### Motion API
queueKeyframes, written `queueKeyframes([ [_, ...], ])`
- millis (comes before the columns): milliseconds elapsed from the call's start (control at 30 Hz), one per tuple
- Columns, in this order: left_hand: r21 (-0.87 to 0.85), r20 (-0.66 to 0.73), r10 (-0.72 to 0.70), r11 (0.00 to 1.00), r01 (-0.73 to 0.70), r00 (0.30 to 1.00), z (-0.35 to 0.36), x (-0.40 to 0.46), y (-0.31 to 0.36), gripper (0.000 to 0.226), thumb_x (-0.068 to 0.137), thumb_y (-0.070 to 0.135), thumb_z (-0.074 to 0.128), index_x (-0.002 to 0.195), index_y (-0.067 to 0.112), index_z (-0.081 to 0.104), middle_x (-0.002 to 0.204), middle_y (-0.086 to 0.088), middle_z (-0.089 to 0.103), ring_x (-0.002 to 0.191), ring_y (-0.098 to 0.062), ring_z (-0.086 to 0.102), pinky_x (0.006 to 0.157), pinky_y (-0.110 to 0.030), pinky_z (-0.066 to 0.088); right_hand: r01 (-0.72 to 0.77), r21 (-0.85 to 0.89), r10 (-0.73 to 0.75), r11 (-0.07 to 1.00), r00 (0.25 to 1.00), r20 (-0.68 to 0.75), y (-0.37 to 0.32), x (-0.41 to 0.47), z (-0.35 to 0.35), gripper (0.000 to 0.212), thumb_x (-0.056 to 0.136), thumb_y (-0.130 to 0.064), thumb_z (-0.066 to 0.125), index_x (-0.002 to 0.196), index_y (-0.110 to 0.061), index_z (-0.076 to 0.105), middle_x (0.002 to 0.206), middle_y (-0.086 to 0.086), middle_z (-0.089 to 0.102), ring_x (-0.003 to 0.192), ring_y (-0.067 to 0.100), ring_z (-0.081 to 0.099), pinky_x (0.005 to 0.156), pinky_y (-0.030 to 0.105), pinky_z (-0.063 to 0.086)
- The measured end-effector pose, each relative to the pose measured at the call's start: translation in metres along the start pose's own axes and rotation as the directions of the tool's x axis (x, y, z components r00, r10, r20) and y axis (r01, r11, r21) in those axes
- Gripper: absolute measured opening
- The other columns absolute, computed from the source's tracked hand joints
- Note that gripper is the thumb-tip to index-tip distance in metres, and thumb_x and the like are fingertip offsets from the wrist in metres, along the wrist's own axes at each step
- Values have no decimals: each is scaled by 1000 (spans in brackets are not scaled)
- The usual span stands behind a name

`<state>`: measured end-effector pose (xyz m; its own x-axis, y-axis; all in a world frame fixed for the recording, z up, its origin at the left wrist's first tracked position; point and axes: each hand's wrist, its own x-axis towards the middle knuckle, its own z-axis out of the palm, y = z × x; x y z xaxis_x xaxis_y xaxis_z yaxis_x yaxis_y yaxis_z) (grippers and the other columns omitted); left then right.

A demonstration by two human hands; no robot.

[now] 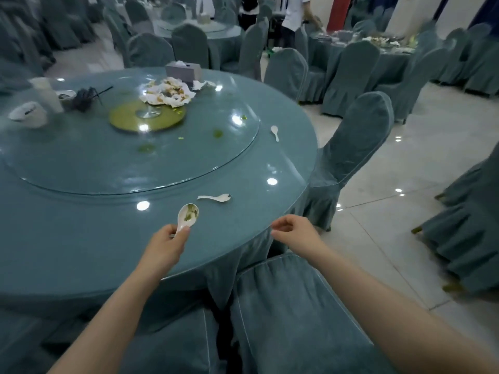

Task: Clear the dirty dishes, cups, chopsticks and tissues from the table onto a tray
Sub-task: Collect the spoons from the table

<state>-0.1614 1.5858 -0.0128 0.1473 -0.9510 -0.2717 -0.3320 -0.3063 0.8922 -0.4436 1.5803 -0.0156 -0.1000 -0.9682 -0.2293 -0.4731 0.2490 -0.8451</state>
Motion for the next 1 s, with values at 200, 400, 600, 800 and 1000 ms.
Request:
queueKeyframes([
  [200, -63, -33, -121, 991, 118, 992, -18, 42, -26, 27, 97, 32, 44, 92, 10, 58, 55, 1, 38, 47, -13, 31, 46, -25, 26, -53, -88, 53, 995, 999, -8, -2, 82, 52, 6, 80, -17, 72, 83, -20, 68, 74, -11, 65, 70, 5, 60, 57, 8, 42],
  [400, -49, -90, -192, 981, 188, 977, -23, 83, -61, 29, 98, 32, 41, 88, 11, 59, 51, 4, 39, 45, -13, 33, 46, -25, 26, -125, -171, 115, 977, 991, -69, 3, 182, 101, 13, 82, -30, 69, 84, -17, 67, 85, 0, 69, 74, 16, 61, 62, 24, 44],
  [600, 83, -148, -223, 968, 236, 964, -28, 105, -97, 23, 93, 38, 47, 89, 18, 56, 60, 4, 47, 51, -12, 40, 49, -26, 33, -218, -238, 201, 947, 975, -96, 17, 245, 147, 44, 83, -51, 59, 95, -10, 68, 92, 7, 70, 91, 28, 63, 70, 29, 44],
  [800, 62, -170, -202, 975, 215, 964, -27, 112, -108, 20, 94, 33, 49, 91, 15, 56, 63, 3, 48, 55, -14, 42, 55, -30, 33, -256, -228, 227, 939, 963, -145, 7, 261, 154, 17, 76, -24, 57, 78, -15, 72, 79, 7, 72, 77, 28, 67, 69, 29, 52],
  [1000, -64, -192, -224, 974, 216, 955, -30, 111, -115, 14, 93, 32, 51, 87, 20, 57, 56, 7, 46, 51, -12, 41, 51, -30, 32, -194, -156, 181, 968, 979, -92, 7, 244, 158, 6, 75, -19, 58, 71, -20, 63, 64, -5, 69, 70, 20, 67, 61, 25, 46],
])
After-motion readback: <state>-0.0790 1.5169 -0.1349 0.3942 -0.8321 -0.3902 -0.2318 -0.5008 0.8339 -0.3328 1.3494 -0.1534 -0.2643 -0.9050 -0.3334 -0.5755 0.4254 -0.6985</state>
